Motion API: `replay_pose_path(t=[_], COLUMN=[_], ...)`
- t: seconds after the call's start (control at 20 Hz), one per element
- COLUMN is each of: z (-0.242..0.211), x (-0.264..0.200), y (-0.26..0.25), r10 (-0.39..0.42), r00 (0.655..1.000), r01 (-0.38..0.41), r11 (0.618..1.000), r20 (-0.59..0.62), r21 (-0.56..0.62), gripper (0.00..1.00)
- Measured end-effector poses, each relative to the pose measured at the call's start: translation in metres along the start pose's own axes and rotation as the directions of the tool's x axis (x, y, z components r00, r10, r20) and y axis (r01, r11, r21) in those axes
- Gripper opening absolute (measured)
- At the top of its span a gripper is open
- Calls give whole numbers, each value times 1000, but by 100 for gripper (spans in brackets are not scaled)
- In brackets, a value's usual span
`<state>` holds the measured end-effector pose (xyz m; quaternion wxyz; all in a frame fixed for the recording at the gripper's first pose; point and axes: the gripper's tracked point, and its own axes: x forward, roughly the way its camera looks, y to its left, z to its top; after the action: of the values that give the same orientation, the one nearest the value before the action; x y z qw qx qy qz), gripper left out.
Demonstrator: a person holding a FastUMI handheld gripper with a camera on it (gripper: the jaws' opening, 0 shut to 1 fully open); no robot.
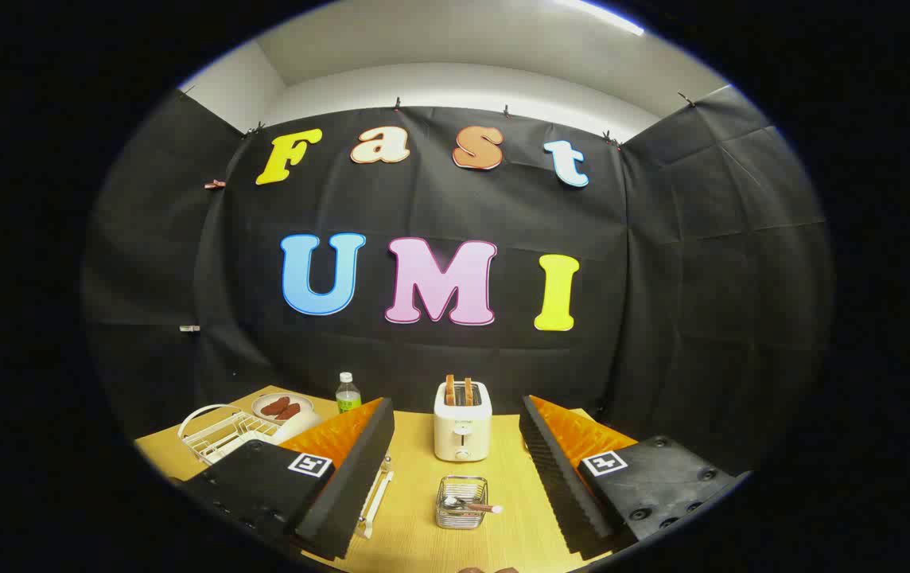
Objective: Take the plate from the dish rack, then take the spoon from the basket and place it into the plate.
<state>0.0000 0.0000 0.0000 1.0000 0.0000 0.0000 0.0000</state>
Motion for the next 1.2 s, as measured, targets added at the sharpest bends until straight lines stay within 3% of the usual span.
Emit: replay_pose_path(t=[1.2], z=[-4], x=[-7], y=[21], r10=[44], r00=[999], r01=[-44], r11=[999], r20=[-17], r21=[-3], gripper=[98])
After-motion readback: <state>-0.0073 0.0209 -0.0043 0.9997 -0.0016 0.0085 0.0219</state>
